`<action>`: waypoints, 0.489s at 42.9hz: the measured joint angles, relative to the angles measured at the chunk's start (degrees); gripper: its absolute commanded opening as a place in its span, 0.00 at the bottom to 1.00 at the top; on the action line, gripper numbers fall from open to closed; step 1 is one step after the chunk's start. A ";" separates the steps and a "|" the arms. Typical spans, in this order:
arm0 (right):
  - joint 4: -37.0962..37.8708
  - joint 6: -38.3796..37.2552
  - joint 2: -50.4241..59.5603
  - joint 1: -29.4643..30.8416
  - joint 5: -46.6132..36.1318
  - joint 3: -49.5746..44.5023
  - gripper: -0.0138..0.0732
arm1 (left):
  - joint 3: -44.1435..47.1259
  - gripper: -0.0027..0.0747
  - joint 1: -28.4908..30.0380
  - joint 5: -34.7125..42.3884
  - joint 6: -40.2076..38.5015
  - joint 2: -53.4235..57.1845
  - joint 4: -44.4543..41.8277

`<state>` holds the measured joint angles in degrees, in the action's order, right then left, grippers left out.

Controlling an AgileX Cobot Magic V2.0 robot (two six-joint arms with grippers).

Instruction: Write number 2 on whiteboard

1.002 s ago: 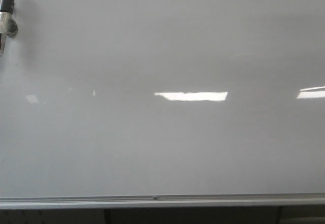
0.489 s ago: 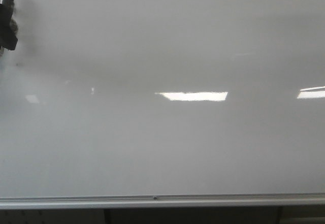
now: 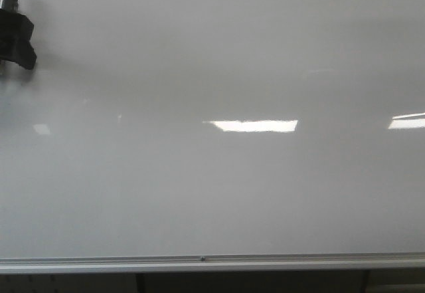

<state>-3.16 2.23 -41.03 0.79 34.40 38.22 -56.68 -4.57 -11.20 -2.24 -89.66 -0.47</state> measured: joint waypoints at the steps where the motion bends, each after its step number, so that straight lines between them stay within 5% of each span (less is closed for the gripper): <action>1: 0.00 0.00 0.00 0.00 0.00 0.00 0.89 | 0.00 0.58 0.00 -0.10 0.00 0.00 0.00; 9: 0.00 0.00 0.00 0.00 0.00 0.00 0.89 | 0.00 0.44 0.00 -0.39 0.00 0.00 0.00; 21: 0.00 0.00 0.00 0.00 0.00 0.00 0.89 | -0.26 0.42 0.00 -1.08 0.00 0.00 0.00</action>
<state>-3.16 2.23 -41.03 0.79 34.40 38.22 -56.94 -4.57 -12.28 -2.24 -89.66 -0.47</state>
